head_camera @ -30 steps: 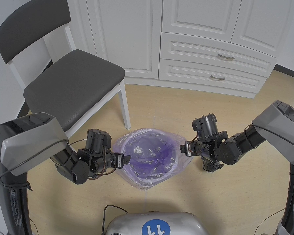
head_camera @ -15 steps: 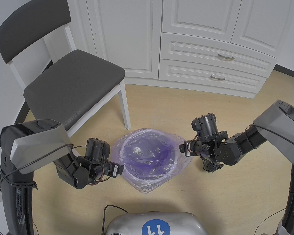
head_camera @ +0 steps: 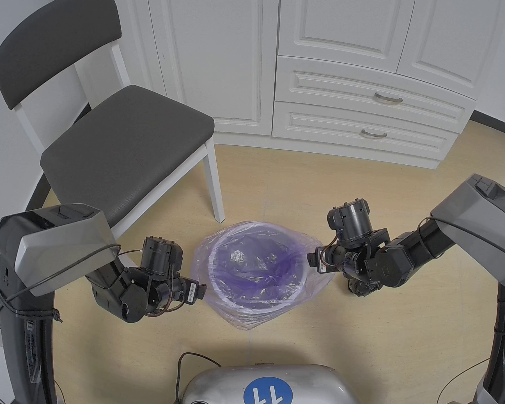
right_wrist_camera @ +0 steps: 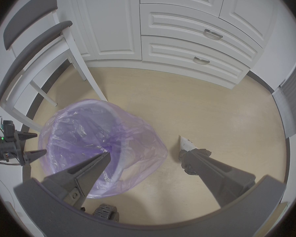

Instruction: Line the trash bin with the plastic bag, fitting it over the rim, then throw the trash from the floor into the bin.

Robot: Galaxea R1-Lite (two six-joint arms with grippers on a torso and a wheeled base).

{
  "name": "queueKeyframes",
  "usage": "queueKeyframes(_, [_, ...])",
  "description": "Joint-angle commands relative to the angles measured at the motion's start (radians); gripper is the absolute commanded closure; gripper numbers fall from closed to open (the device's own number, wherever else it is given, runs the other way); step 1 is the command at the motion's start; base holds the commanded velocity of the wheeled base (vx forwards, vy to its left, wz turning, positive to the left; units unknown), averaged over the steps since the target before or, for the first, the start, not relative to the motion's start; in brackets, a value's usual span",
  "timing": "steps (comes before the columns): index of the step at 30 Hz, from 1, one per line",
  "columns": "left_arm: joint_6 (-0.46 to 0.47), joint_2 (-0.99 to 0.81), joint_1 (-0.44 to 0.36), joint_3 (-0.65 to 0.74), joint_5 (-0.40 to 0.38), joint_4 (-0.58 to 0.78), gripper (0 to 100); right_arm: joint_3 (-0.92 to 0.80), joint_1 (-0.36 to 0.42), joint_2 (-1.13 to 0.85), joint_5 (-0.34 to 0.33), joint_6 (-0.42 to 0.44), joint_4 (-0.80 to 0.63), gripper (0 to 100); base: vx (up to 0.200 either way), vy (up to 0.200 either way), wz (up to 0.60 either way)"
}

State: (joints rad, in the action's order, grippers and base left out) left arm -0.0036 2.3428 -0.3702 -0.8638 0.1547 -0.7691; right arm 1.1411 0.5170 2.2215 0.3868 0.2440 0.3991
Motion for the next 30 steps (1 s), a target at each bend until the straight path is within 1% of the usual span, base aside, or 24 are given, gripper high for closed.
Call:
queueKeyframes(1, [-0.001, -0.020, 0.011, 0.003, -0.001, -0.002, 0, -0.001, 0.000, 0.009, 0.000, 0.000, 0.000, 0, 0.000, 0.000, 0.00])
queueKeyframes(6, [-0.001, 0.000, 0.050, -0.006, -0.035, -0.002, 0, -0.017, 0.000, 0.014, 0.000, -0.006, -0.002, 0, 0.000, 0.000, 0.00])
queueKeyframes(11, [-0.003, 0.001, 0.077, -0.015, -0.075, -0.002, 0, -0.041, -0.002, 0.023, 0.000, -0.046, -0.002, 0, 0.000, 0.000, 0.00])
queueKeyframes(15, [-0.010, 0.078, 0.086, -0.061, -0.089, -0.004, 0, -0.064, -0.005, 0.037, 0.000, -0.077, -0.002, 0, 0.000, 0.000, 0.00])
queueKeyframes(19, [-0.065, 0.167, 0.071, -0.126, -0.080, 0.001, 0, -0.083, -0.009, 0.046, 0.000, -0.111, -0.002, 0, 0.000, 0.000, 0.00])
queueKeyframes(22, [-0.095, 0.193, 0.051, -0.155, -0.073, 0.008, 0, -0.083, -0.009, 0.055, -0.002, -0.112, -0.003, 0, 0.000, 0.000, 0.00])
queueKeyframes(24, [-0.147, 0.204, 0.028, -0.193, -0.072, 0.022, 0, -0.081, -0.009, 0.073, -0.002, -0.112, -0.002, 0, 0.000, 0.000, 0.00])
queueKeyframes(28, [-0.214, 0.219, 0.017, -0.254, -0.069, 0.057, 0, -0.067, -0.006, 0.119, -0.003, -0.112, 0.000, 0, 0.000, 0.000, 0.00])
queueKeyframes(30, [-0.236, 0.224, 0.017, -0.282, -0.033, 0.079, 0, -0.057, -0.003, 0.139, -0.013, -0.108, 0.000, 0, 0.000, 0.000, 0.00])
